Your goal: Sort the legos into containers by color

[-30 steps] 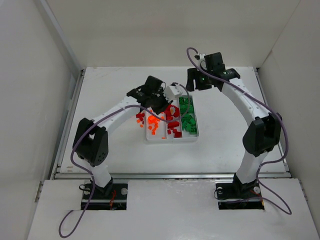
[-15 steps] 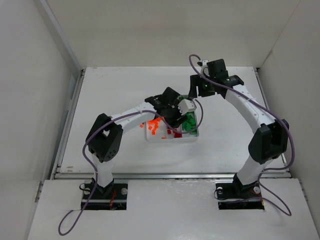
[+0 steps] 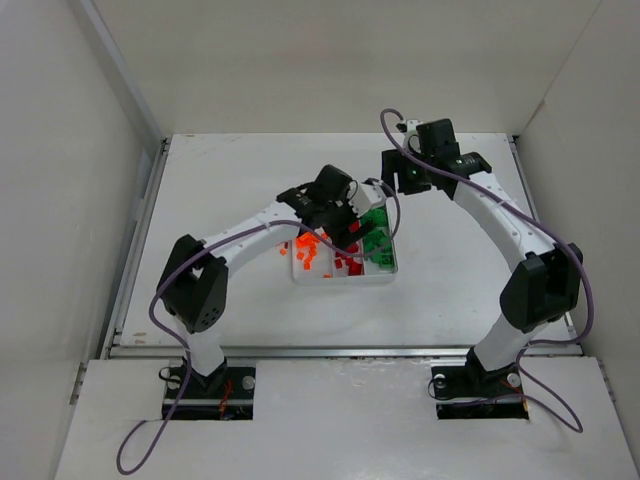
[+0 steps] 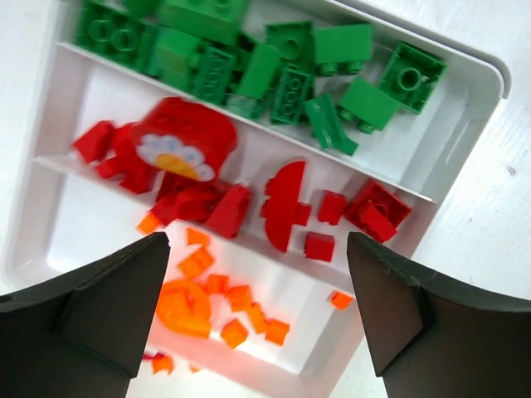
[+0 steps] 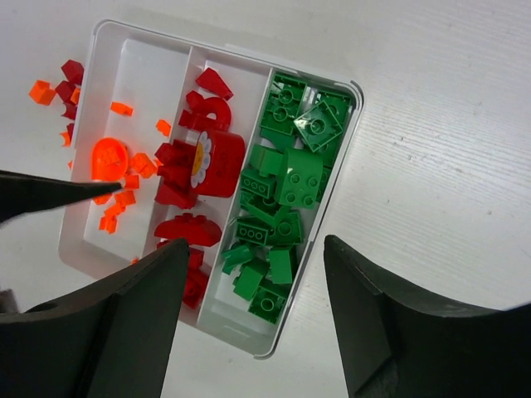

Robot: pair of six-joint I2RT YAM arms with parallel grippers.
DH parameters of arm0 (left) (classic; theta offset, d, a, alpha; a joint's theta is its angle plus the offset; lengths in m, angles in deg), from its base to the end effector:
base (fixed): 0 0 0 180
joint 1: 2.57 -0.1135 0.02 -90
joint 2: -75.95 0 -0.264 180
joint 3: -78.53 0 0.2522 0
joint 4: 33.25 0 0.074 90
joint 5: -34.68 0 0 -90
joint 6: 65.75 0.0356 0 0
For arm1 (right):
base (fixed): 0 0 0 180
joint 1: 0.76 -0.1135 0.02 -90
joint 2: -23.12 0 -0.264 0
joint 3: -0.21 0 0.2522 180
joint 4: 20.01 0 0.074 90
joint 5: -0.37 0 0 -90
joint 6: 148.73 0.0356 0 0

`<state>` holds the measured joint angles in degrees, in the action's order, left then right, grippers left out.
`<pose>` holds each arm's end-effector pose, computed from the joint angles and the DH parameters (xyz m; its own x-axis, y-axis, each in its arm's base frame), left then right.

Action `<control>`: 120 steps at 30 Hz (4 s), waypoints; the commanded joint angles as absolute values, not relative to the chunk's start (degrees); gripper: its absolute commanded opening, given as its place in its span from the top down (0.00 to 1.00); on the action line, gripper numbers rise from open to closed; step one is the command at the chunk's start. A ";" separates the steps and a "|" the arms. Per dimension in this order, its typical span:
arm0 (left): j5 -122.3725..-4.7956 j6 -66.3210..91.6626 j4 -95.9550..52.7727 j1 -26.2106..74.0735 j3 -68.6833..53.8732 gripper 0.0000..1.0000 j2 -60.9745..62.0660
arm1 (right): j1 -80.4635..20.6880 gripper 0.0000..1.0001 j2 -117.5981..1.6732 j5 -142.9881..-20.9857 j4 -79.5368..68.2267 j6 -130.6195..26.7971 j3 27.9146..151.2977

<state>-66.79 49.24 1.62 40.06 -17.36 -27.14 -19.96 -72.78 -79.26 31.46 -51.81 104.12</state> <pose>0.2975 -0.2835 0.2661 -0.1205 0.6737 -0.7291 0.9083 0.3712 0.1928 0.3530 0.1297 0.3363 -0.6987 -0.1178 -0.7056 -0.3654 0.9068 0.2104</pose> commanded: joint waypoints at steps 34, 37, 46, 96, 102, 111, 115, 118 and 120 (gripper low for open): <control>-57.52 43.50 -4.37 8.07 -7.65 0.47 -34.88 | -20.10 0.28 -82.52 -76.97 31.72 -53.53 118.83; -59.70 43.50 -3.84 8.07 -10.28 0.57 -36.46 | -20.10 0.28 -83.58 -76.97 32.25 -53.54 120.06; -60.69 42.88 -0.42 8.07 -10.82 1.00 -36.47 | -20.10 0.28 -85.25 -77.50 32.77 -54.07 122.43; -55.75 32.24 -5.51 11.76 -16.80 0.42 -33.55 | -20.10 0.27 -84.81 -75.30 32.69 -53.01 121.90; -64.02 35.06 -5.51 11.76 -16.80 0.37 -36.36 | -20.10 0.27 -85.43 -75.30 32.69 -52.49 122.43; -64.02 35.59 -0.86 11.76 -17.41 0.50 -40.15 | -20.10 0.27 -85.43 -75.83 32.69 -52.49 122.43; -64.02 35.59 -0.33 11.76 -15.49 0.53 -40.15 | -20.10 0.27 -85.43 -75.83 32.69 -52.49 122.43; -64.02 35.59 -0.33 11.76 -14.95 0.60 -39.63 | -20.10 0.27 -85.43 -75.83 32.69 -52.49 122.43; -63.50 34.98 -0.33 11.76 -14.43 0.67 -39.62 | -20.10 0.27 -85.95 -75.83 32.69 -52.49 122.43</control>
